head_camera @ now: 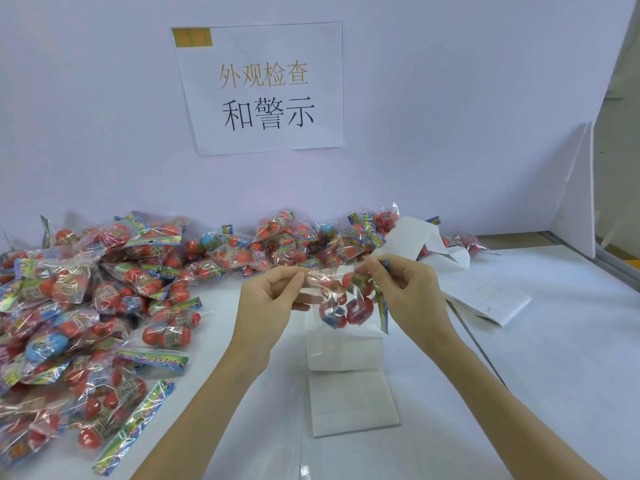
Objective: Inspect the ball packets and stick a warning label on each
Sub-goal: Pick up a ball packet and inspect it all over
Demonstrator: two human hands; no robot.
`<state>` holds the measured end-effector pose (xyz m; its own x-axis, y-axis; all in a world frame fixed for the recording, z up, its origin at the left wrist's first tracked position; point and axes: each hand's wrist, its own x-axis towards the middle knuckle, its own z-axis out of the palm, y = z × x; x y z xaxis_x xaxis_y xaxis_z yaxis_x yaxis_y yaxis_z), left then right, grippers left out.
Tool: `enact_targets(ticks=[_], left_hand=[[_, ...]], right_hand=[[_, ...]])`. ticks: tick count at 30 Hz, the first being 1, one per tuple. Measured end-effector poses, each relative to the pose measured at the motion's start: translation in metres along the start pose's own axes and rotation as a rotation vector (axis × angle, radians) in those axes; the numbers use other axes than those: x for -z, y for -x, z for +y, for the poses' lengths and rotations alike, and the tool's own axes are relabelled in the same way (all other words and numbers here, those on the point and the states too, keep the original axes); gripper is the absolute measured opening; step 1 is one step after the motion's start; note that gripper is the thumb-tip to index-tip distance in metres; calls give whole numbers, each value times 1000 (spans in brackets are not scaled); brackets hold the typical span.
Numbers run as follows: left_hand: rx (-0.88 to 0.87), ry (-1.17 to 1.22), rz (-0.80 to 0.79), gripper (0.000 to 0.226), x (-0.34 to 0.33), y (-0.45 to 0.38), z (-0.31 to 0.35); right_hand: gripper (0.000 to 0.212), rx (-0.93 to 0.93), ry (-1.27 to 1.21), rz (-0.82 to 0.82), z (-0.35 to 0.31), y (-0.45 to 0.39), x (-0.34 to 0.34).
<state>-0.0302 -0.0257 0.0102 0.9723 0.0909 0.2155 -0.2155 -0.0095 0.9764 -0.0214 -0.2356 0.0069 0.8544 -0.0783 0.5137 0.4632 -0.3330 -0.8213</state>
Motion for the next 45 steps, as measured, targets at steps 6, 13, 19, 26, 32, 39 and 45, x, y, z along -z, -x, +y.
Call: enact_targets(ticks=[6,13,19,26,32,39,45], left_hand=[[28,-92,-252,21,5,1,2],[38,-4,-32,12,11,-6,-2],[125,-27,-220,46,2,0,1],[121,36,-28,14,-3,2,-3],[195,194,72,21,-4,3,0],[107,34,-116,20,-1,4,3],[2,-111,14,22,-2,1,-9]], right_hand=[[31,-50,-26,-60,-1,2,-2],[15,-346,-332,-267,0,-3,6],[15,-351,-283,-328,0,5,-3],[29,-396,-296,-277,-7,6,-7],[25,-408,-332,-377,-10,11,-12],[42,-385,-299,-385,-11,13,-11],[57,-452,-349,-331,-14,7,-5]])
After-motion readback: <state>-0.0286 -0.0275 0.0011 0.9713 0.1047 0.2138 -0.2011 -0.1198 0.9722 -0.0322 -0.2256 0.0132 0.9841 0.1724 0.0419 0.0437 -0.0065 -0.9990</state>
